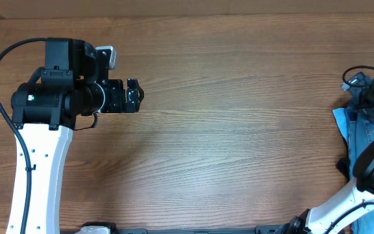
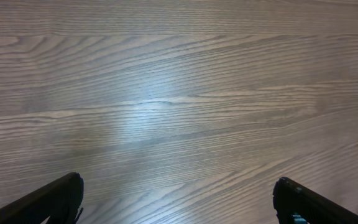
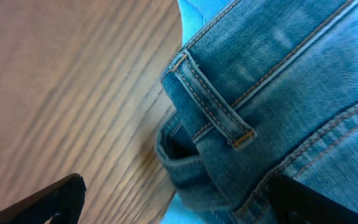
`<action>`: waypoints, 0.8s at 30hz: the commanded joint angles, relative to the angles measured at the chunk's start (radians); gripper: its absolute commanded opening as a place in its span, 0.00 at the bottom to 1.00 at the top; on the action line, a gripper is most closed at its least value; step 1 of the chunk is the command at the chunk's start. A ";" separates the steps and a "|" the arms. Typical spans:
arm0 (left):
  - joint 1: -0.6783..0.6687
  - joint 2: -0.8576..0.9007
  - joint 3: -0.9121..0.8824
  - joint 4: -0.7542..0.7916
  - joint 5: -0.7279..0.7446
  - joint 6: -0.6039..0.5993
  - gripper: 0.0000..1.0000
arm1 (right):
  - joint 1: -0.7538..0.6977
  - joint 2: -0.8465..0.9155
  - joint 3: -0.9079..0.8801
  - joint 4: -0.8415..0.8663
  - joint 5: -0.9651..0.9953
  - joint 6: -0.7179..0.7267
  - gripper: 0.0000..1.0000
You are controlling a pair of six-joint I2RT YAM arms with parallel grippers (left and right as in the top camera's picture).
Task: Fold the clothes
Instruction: 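Reach the right gripper to the jeans waistband in the clothes pile, then grasp the blue jeans waistband and drag them left onto the table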
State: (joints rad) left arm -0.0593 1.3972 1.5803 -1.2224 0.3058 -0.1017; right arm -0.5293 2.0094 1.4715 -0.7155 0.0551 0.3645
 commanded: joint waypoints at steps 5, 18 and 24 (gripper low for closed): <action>0.000 0.003 0.025 0.018 0.089 0.008 1.00 | 0.019 0.085 0.016 0.004 0.124 0.007 0.81; 0.000 0.003 0.025 0.022 0.114 0.008 1.00 | 0.019 0.085 0.016 -0.047 0.214 0.059 0.60; 0.000 0.003 0.025 0.023 0.114 0.008 1.00 | 0.019 0.079 0.018 -0.059 0.214 0.059 0.04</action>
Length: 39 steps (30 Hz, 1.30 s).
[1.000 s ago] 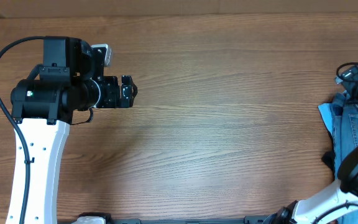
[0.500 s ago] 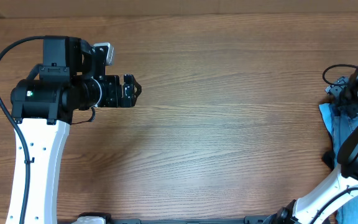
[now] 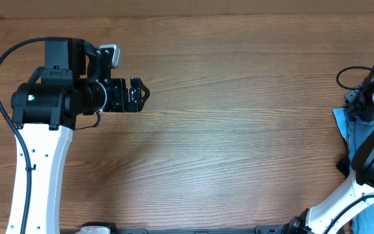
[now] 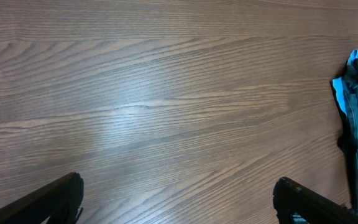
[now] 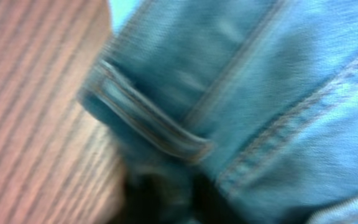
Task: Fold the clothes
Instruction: 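Grasp the blue jeans waistband and drag them left onto the table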
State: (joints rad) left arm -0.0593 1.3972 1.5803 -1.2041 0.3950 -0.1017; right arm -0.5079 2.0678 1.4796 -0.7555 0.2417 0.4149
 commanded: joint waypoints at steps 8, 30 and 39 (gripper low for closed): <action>0.000 0.003 0.025 0.000 0.013 0.023 1.00 | 0.003 -0.127 0.114 -0.135 0.008 0.005 0.04; 0.088 -0.002 0.232 -0.153 -0.145 0.035 0.91 | 0.572 -0.456 0.205 -0.126 -0.324 -0.041 0.04; 0.180 -0.006 0.334 -0.193 -0.144 0.065 0.94 | 0.990 -0.414 0.204 0.071 -0.341 -0.013 0.04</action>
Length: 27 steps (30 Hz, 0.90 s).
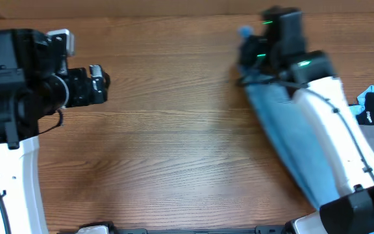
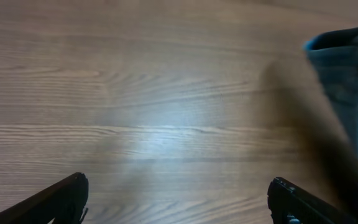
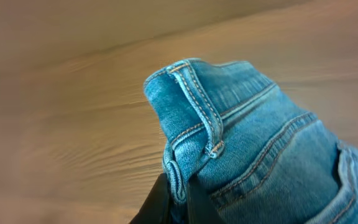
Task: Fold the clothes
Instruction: 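Grasp the blue jeans waistband and drag them left onto the table, then grasp the jeans waistband with the left gripper and pull it left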
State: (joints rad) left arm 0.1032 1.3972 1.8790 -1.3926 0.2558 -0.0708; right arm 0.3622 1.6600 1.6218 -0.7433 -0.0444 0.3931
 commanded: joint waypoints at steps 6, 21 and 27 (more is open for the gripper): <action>0.024 -0.006 0.048 -0.004 -0.012 0.034 0.95 | 0.354 0.074 0.062 0.090 -0.049 -0.011 0.29; -0.038 0.029 -0.058 -0.032 0.103 0.072 0.32 | 0.176 -0.108 0.063 -0.106 0.175 0.005 0.48; -0.152 0.126 -0.301 0.066 0.103 0.114 0.04 | 0.026 -0.291 0.063 -0.157 0.103 0.005 0.50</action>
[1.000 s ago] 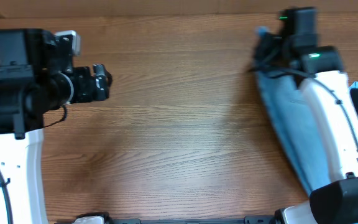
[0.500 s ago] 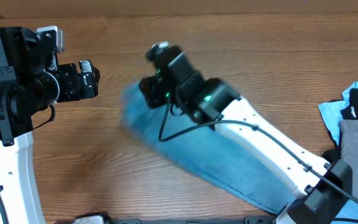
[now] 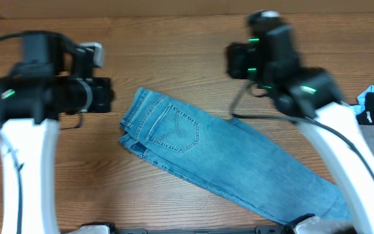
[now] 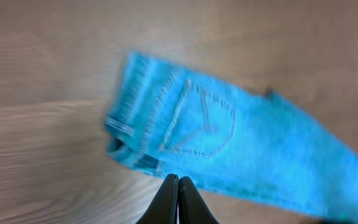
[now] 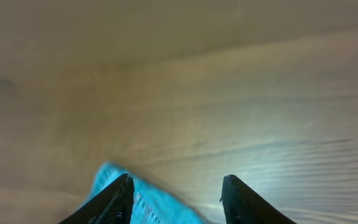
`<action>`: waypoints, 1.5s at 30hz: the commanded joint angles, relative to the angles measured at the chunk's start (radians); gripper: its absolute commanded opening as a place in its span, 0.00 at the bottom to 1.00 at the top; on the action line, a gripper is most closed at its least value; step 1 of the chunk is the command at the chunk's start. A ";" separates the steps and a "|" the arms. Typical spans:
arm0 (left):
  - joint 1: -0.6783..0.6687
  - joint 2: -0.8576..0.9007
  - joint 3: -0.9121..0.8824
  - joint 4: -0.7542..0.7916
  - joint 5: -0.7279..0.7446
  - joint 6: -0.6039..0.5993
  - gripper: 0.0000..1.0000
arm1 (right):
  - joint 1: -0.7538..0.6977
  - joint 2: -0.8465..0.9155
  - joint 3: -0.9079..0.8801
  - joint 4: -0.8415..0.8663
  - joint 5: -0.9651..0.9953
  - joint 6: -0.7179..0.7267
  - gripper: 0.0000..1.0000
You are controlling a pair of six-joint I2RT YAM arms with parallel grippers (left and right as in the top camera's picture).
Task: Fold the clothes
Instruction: 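Grasp the jeans waistband with the left gripper and pull it left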
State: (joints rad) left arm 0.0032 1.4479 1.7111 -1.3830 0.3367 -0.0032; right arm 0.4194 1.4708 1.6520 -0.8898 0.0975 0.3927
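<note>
A pair of blue jeans [image 3: 226, 159] lies flat and slantwise on the wooden table [image 3: 187, 39], with the waist [image 3: 135, 120] at the left, a back pocket [image 3: 171, 130] facing up, and the legs running to the lower right. My left gripper [image 3: 109, 96] is just left of the waist; in the left wrist view the left gripper [image 4: 179, 182] is shut and empty above the jeans [image 4: 229, 137]. My right gripper [image 3: 234, 62] hangs over bare wood beyond the jeans; the right wrist view shows that gripper [image 5: 178, 190] open, with a strip of denim [image 5: 157, 208] below.
At the right edge lie a dark garment with a blue piece beside it and a grey cloth. The right arm [image 3: 330, 123] crosses above the jeans' legs. Bare wood lies left of and above the jeans.
The jeans, then hanging from my shut right gripper at the top middle, now lie spread on the table. The right gripper has opened and let go. The left gripper has shut.
My right gripper stood open at the jeans' waistband by the right edge, then shut on it. Later it held the jeans up over the table's top middle. Now the jeans lie flat across the middle, released.
</note>
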 commanded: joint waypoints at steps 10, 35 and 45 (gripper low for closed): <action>-0.115 0.316 -0.344 0.298 0.023 0.101 0.04 | -0.057 -0.238 0.032 -0.145 -0.040 0.007 0.61; 0.524 0.670 -0.332 0.366 -0.496 -0.326 0.04 | -0.057 -0.208 0.030 -0.358 -0.001 0.047 0.70; 0.716 0.621 -0.223 0.335 -0.141 -0.187 0.04 | -0.057 -0.072 -0.037 -0.396 -0.001 0.054 0.73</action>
State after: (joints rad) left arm 0.7170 2.0739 1.4490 -1.0443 0.1219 -0.2367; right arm 0.3664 1.3396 1.6501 -1.2774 0.0860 0.4400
